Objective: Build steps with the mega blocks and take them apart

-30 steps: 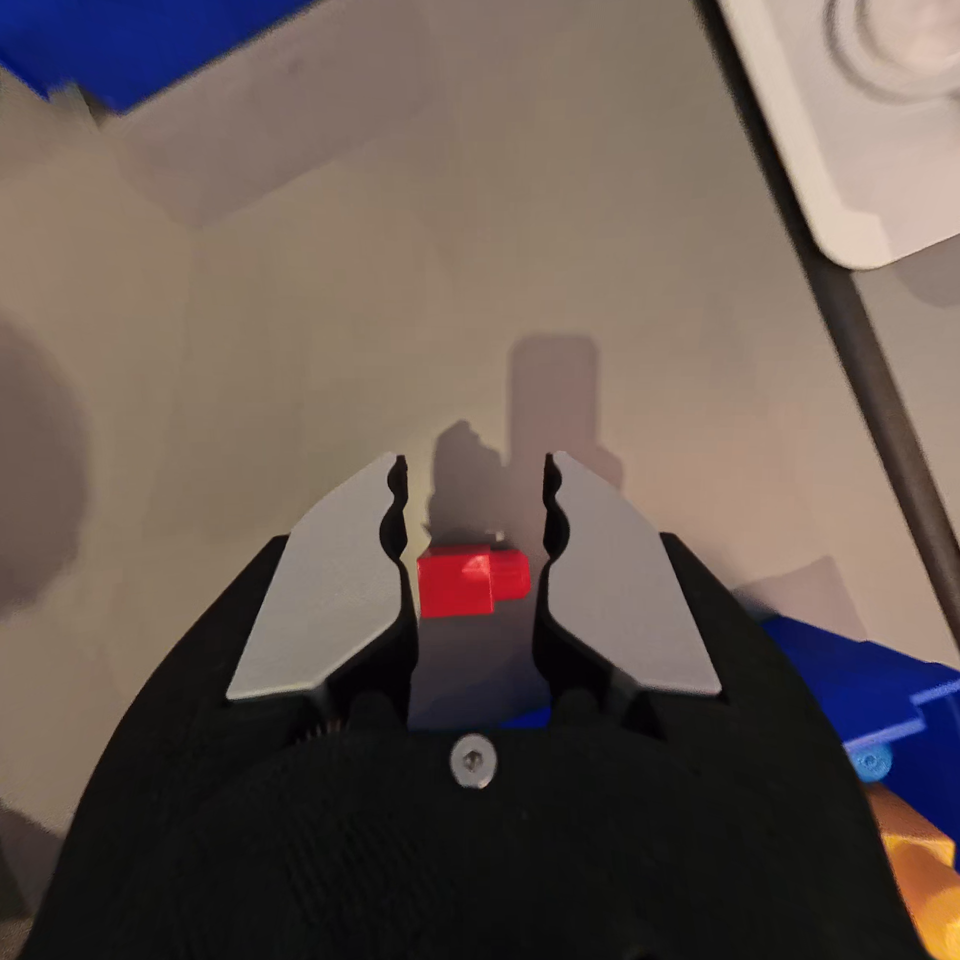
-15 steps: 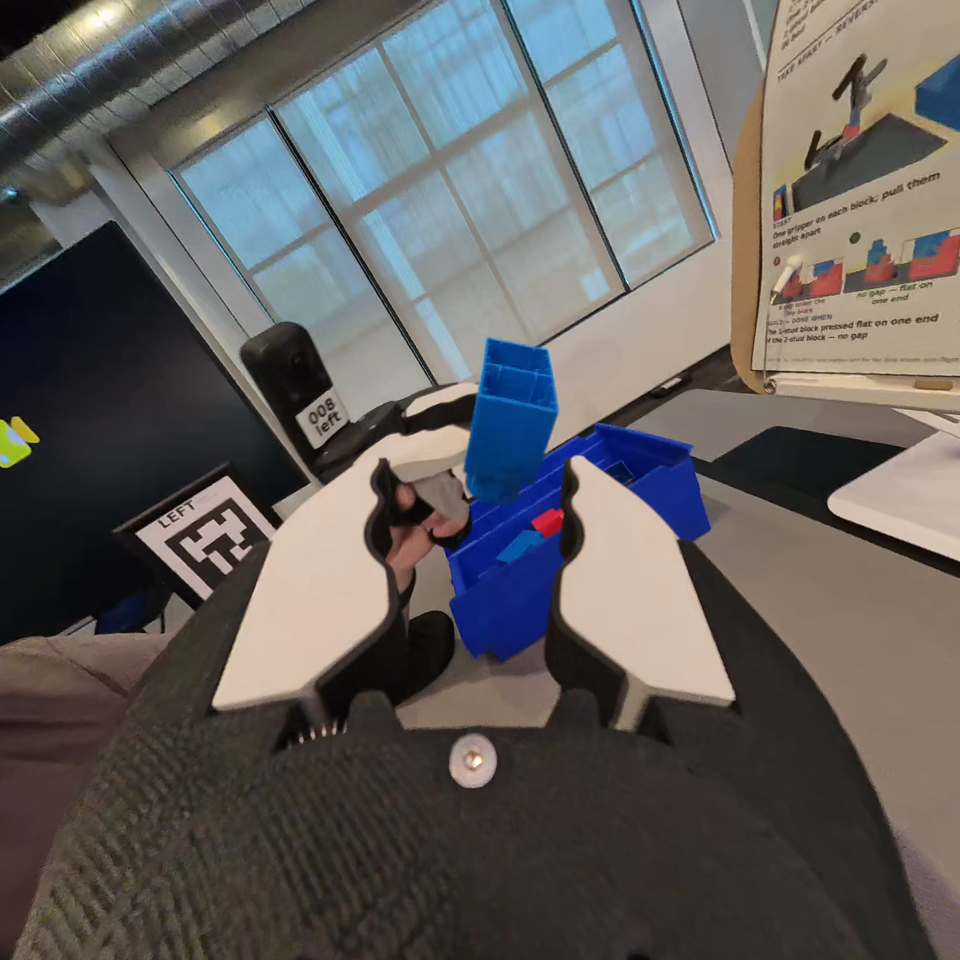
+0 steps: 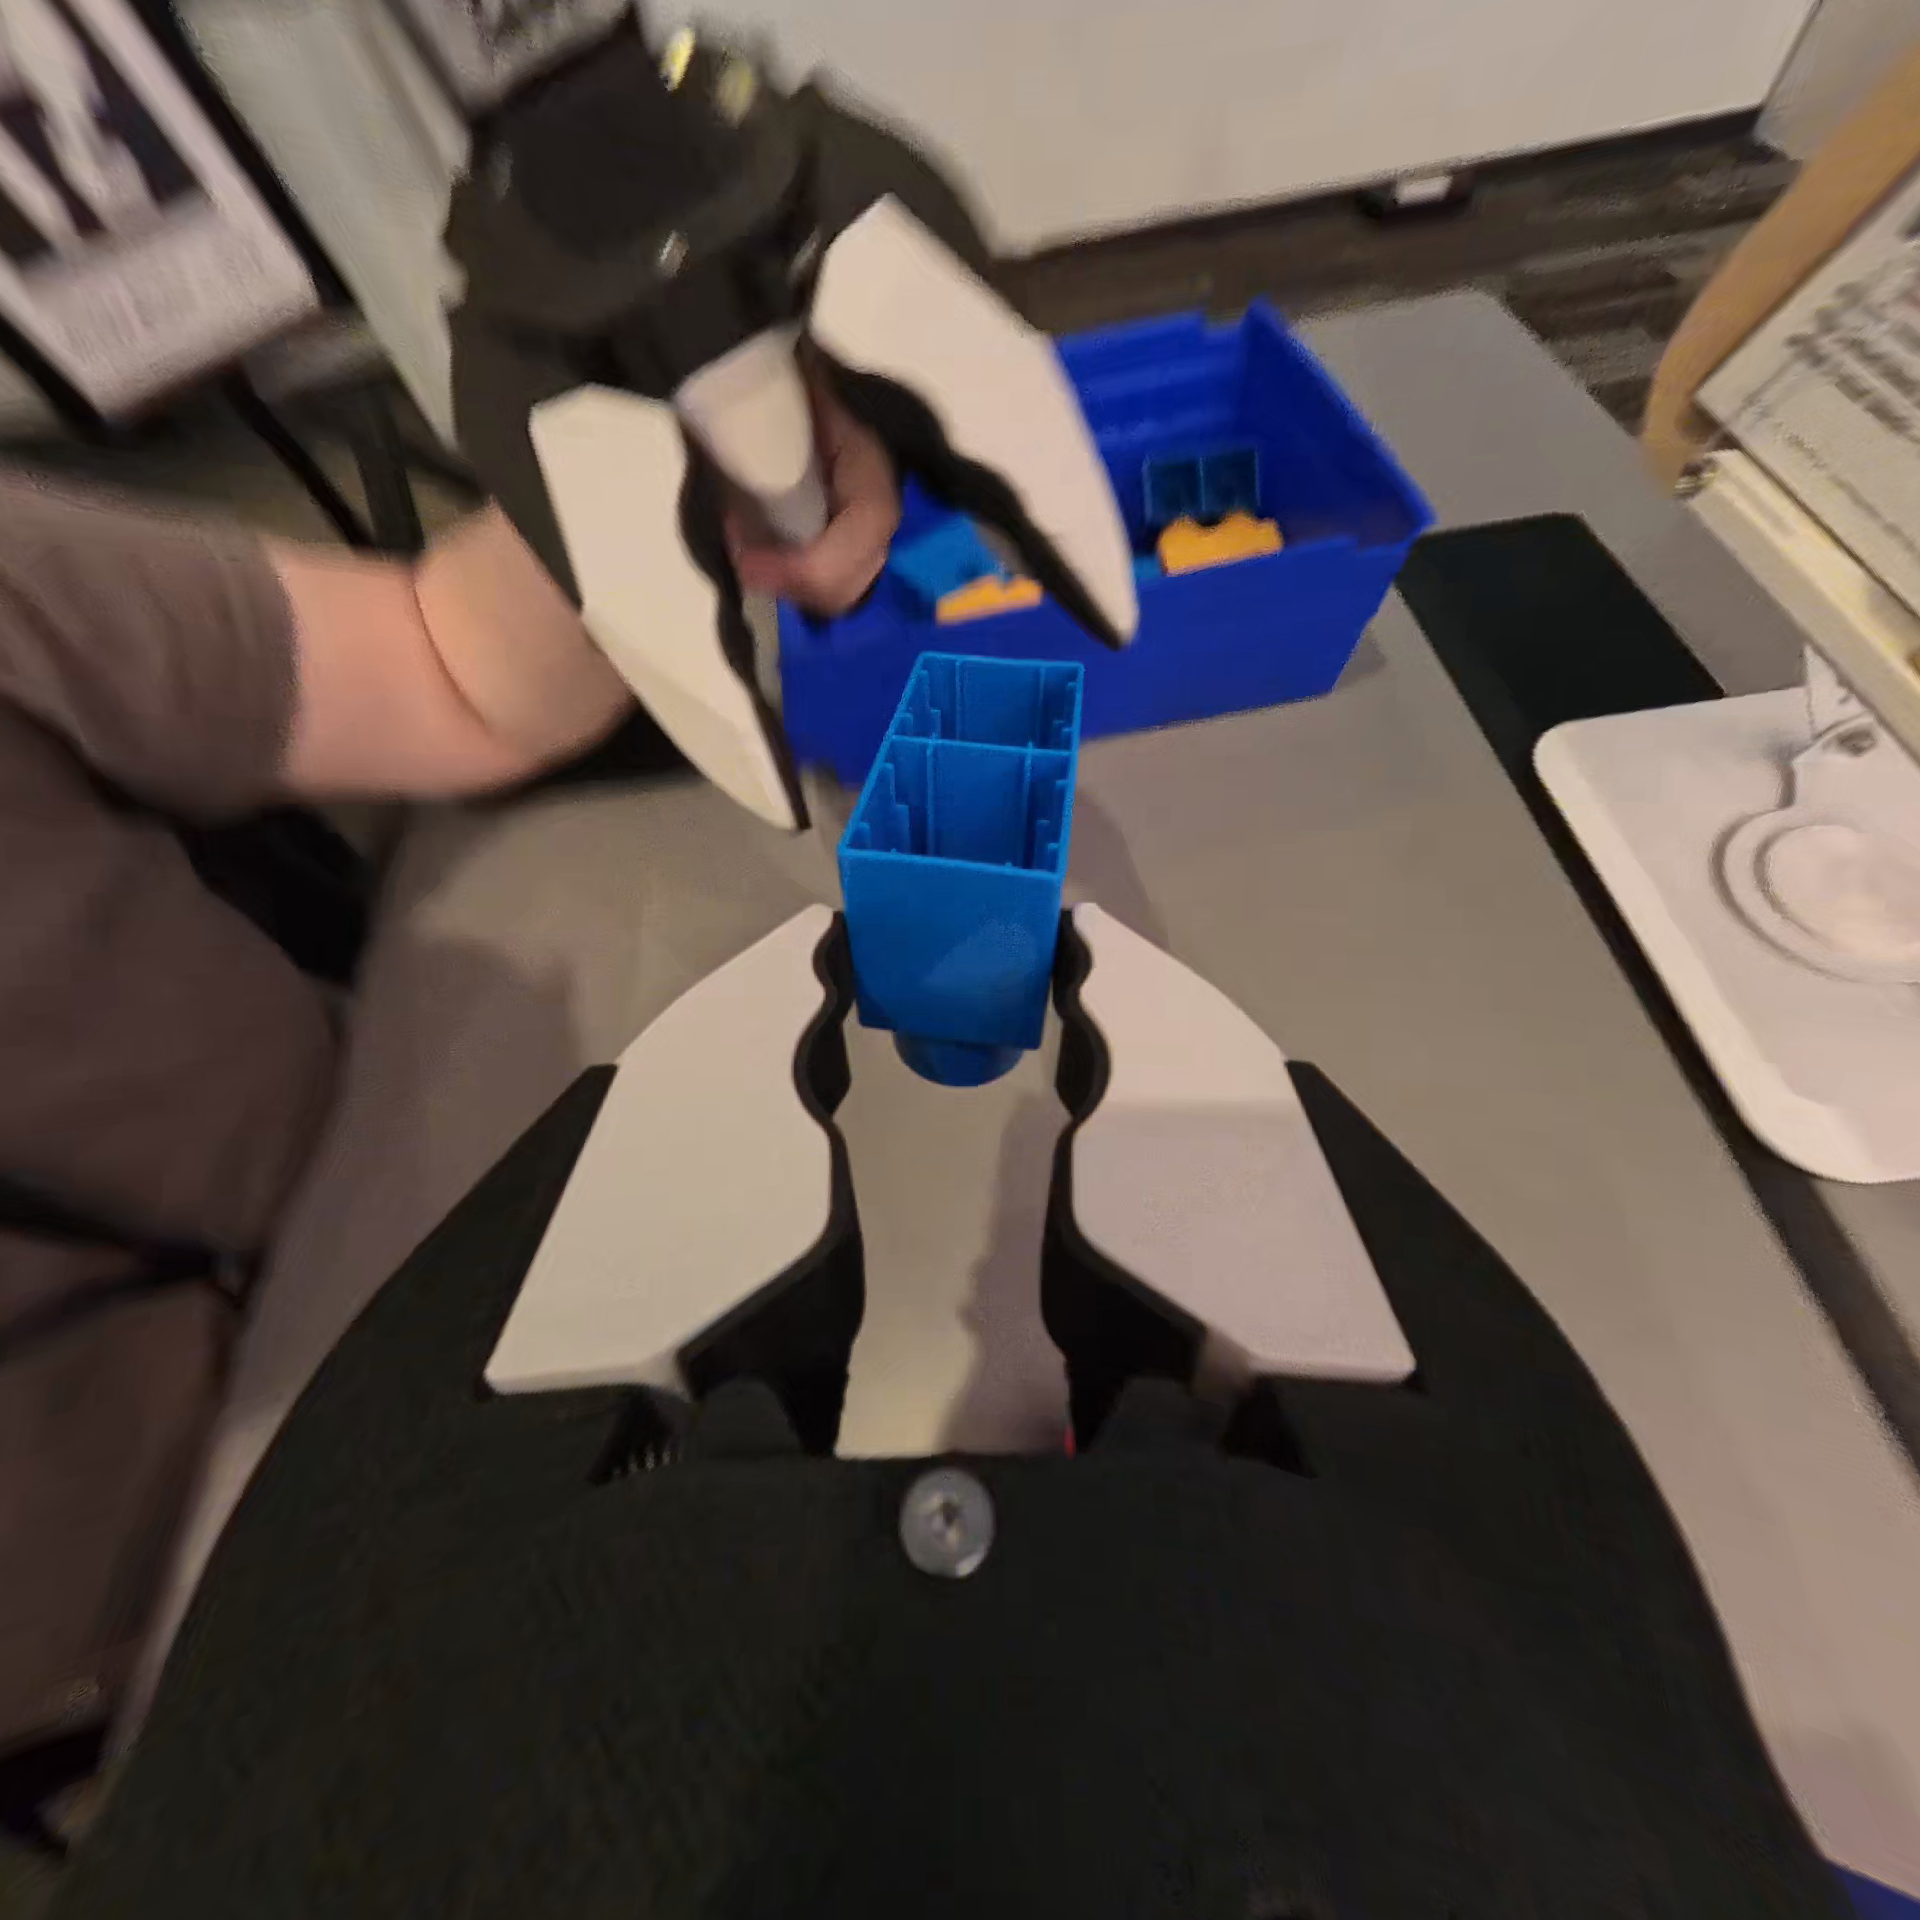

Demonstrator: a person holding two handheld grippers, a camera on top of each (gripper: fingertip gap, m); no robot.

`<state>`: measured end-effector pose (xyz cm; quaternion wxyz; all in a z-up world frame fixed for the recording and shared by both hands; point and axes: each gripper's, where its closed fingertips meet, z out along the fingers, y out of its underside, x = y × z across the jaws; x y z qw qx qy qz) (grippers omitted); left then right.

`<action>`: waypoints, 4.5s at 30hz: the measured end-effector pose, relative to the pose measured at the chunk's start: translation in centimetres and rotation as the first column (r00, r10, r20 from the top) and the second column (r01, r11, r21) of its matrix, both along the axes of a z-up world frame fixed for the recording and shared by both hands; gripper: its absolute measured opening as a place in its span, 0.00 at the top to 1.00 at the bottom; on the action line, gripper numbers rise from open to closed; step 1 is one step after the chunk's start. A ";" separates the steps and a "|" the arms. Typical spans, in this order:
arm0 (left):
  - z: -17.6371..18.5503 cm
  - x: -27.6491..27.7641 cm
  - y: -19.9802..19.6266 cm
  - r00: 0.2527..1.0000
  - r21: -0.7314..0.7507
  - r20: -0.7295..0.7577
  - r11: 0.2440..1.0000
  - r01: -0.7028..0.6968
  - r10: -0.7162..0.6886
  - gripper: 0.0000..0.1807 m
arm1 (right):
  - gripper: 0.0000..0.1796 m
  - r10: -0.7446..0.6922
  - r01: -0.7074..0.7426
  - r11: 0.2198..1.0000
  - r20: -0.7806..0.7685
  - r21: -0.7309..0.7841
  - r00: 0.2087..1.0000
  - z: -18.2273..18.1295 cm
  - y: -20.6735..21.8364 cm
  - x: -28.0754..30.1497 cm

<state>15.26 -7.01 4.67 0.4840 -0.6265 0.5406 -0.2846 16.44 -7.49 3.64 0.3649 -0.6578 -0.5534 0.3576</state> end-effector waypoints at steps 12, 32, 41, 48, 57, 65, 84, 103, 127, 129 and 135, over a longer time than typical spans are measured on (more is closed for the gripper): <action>2.1 1.4 -0.1 0.954 -0.126 0.287 0.985 0.122 -0.081 0.77 | 0.67 -0.032 0.070 0.982 -0.209 0.178 0.977 3.4 0.8 -0.7; 6.5 0.5 -0.9 0.748 -0.280 0.662 0.911 0.303 -0.046 0.77 | 0.80 0.029 -0.073 0.996 -0.606 -0.049 0.795 6.1 -0.7 -2.4; 6.0 -0.9 -0.5 0.843 -0.216 0.527 0.943 0.252 -0.105 0.71 | 0.84 0.034 -0.051 0.998 -0.438 -0.028 0.898 5.6 -0.8 -0.9; 0.5 -1.1 -1.0 0.990 -0.133 0.050 0.981 0.139 -0.133 0.70 | 0.84 0.047 -0.043 0.997 -0.060 0.060 0.997 2.0 -1.4 1.1; -2.9 -0.1 -2.1 0.975 -0.158 -0.104 0.971 0.180 -0.197 0.74 | 0.84 0.039 -0.071 0.985 0.207 0.154 0.978 -1.5 -2.2 1.0; -4.2 0.3 -2.4 0.965 -0.193 -0.144 0.962 0.191 -0.221 0.78 | 0.84 0.026 -0.074 0.982 0.269 0.171 0.963 -2.3 -2.1 1.3; -4.1 0.9 -1.3 0.977 -0.137 -0.118 0.978 0.160 -0.176 0.80 | 0.83 -0.022 -0.025 0.972 0.196 0.236 0.980 -1.0 -0.7 1.5; 3.6 -6.0 1.9 0.997 -0.005 0.059 0.999 -0.047 0.048 0.80 | 0.98 -0.296 0.609 0.787 0.803 -0.101 0.516 -14.8 3.8 13.1; 3.4 -5.0 0.8 0.999 -0.005 0.042 1.000 -0.006 0.007 0.80 | 0.99 -0.353 0.518 0.855 0.772 0.035 0.529 -16.5 6.6 9.0; 3.4 -5.0 0.7 0.999 -0.004 0.042 1.000 -0.004 0.004 0.80 | 0.99 -0.353 0.464 0.884 0.733 0.059 0.581 -15.0 6.5 8.3; 3.7 -5.1 0.4 0.999 -0.004 0.052 1.000 0.003 -0.003 0.80 | 0.89 -0.221 0.170 0.975 0.703 0.142 0.676 -12.6 4.6 7.4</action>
